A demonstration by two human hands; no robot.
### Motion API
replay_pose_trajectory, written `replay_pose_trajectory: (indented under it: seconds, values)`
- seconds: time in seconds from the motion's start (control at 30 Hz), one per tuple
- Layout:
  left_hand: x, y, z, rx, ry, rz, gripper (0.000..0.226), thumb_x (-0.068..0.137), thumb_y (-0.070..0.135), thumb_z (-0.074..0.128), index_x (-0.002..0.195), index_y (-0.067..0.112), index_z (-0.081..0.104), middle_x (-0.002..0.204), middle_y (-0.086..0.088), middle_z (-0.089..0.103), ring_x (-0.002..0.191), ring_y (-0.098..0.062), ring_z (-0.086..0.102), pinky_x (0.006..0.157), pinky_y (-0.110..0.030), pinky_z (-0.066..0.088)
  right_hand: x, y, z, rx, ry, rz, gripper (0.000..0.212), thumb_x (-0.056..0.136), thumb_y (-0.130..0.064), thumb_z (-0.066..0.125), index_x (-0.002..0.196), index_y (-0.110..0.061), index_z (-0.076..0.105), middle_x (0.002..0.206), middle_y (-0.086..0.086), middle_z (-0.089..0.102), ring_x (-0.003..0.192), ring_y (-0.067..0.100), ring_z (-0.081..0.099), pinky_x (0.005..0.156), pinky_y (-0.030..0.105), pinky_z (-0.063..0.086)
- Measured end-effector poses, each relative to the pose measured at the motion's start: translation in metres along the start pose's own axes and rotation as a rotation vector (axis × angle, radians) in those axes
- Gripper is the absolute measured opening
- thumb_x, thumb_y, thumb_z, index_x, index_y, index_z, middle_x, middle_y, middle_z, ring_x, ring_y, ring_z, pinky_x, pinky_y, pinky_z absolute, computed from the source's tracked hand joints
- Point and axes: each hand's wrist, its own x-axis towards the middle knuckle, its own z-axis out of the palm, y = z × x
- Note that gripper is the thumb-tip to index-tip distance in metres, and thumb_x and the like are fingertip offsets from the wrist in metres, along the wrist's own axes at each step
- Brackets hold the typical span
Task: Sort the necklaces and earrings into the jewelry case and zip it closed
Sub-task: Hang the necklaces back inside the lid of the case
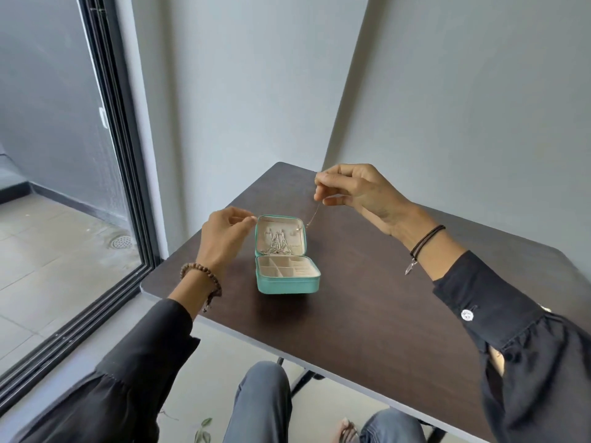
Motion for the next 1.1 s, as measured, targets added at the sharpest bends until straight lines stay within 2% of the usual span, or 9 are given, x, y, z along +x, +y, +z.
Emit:
replay_pose_trajectory:
  seconds: [0.13, 0.23, 0.3, 0.5, 0.67, 0.73, 0.8, 0.97, 1.1]
  values:
    - [0.007, -0.013, 0.007, 0.104, 0.008, -0.044, 0.033, 0.097, 0.03, 0.063, 0.123, 0.011, 0.065, 0.114, -0.004, 0.07, 0.1, -0.02, 0.067, 0.068, -0.028, 0.056, 0.019, 0.012, 0.005, 0.003, -0.007, 0.017, 0.018, 0.099, -0.023, 0.065, 0.101, -0.006, 0.069, 0.09, 0.003, 0.071, 0.093, 0.016, 0.068, 0.092, 0.034, 0.052]
    - [0.013, -0.02, 0.015, 0.155, -0.037, -0.086, 0.047, 0.099, 0.039, 0.06, 0.135, 0.009, 0.058, 0.125, -0.005, 0.067, 0.112, -0.022, 0.064, 0.09, -0.04, 0.058, 0.029, 0.019, 0.01, -0.004, -0.026, 0.03, 0.017, 0.099, -0.024, 0.066, 0.1, -0.008, 0.07, 0.093, 0.004, 0.071, 0.094, 0.014, 0.068, 0.091, 0.033, 0.052]
    - [0.015, -0.023, 0.019, 0.2, -0.04, -0.087, 0.048, 0.098, 0.044, 0.058, 0.133, 0.011, 0.06, 0.125, -0.004, 0.068, 0.115, -0.021, 0.063, 0.098, -0.043, 0.054, 0.033, 0.024, 0.012, -0.01, -0.037, 0.034, 0.015, 0.099, -0.024, 0.066, 0.098, -0.01, 0.07, 0.092, 0.003, 0.071, 0.094, 0.013, 0.067, 0.09, 0.032, 0.052]
    - [0.013, -0.017, 0.031, 0.273, 0.003, -0.137, 0.044, 0.094, 0.058, 0.054, 0.12, 0.025, 0.068, 0.114, 0.01, 0.073, 0.111, -0.017, 0.065, 0.1, -0.042, 0.05, 0.037, 0.032, 0.013, -0.026, -0.052, 0.049, 0.018, 0.099, -0.025, 0.065, 0.102, -0.008, 0.071, 0.09, 0.001, 0.072, 0.094, 0.012, 0.067, 0.093, 0.034, 0.052]
    - [0.007, -0.022, 0.03, -0.078, -0.027, -0.071, 0.041, 0.087, 0.061, 0.062, 0.099, 0.025, 0.077, 0.091, 0.007, 0.078, 0.093, -0.018, 0.074, 0.089, -0.047, 0.059, 0.035, 0.033, 0.01, -0.022, -0.057, 0.049, 0.018, 0.1, -0.025, 0.065, 0.101, -0.008, 0.071, 0.09, 0.001, 0.071, 0.095, 0.014, 0.067, 0.093, 0.035, 0.052]
    - [0.005, -0.022, 0.028, -0.222, -0.074, -0.046, 0.037, 0.091, 0.053, 0.067, 0.101, 0.019, 0.078, 0.092, -0.002, 0.079, 0.084, -0.018, 0.074, 0.077, -0.037, 0.062, 0.033, 0.032, 0.01, -0.03, -0.067, 0.038, 0.019, 0.1, -0.025, 0.064, 0.101, -0.006, 0.07, 0.091, 0.002, 0.071, 0.095, 0.013, 0.066, 0.091, 0.034, 0.052]
    - [0.002, -0.019, 0.027, -0.295, -0.1, -0.007, 0.032, 0.096, 0.041, 0.067, 0.105, 0.012, 0.077, 0.093, -0.006, 0.078, 0.075, -0.009, 0.068, 0.065, -0.023, 0.056, 0.031, 0.031, 0.009, -0.034, -0.074, 0.029, 0.02, 0.1, -0.025, 0.064, 0.101, -0.006, 0.07, 0.092, 0.003, 0.07, 0.095, 0.013, 0.066, 0.09, 0.033, 0.051]
    - [0.001, -0.019, 0.021, -0.411, -0.164, -0.018, 0.03, 0.096, 0.038, 0.067, 0.111, 0.013, 0.077, 0.107, -0.007, 0.078, 0.097, -0.019, 0.07, 0.084, -0.039, 0.056, 0.025, 0.03, 0.006, -0.067, -0.096, 0.03, 0.022, 0.1, -0.026, 0.064, 0.102, -0.005, 0.07, 0.092, 0.004, 0.071, 0.092, 0.013, 0.066, 0.089, 0.032, 0.051]
    - [0.0, -0.017, 0.021, -0.433, -0.17, 0.008, 0.029, 0.098, 0.031, 0.065, 0.115, 0.01, 0.075, 0.106, -0.002, 0.077, 0.098, -0.008, 0.069, 0.075, -0.022, 0.056, 0.021, 0.035, 0.004, -0.131, -0.106, 0.031, 0.028, 0.099, -0.026, 0.066, 0.106, 0.001, 0.07, 0.093, 0.005, 0.073, 0.093, 0.013, 0.068, 0.087, 0.032, 0.052]
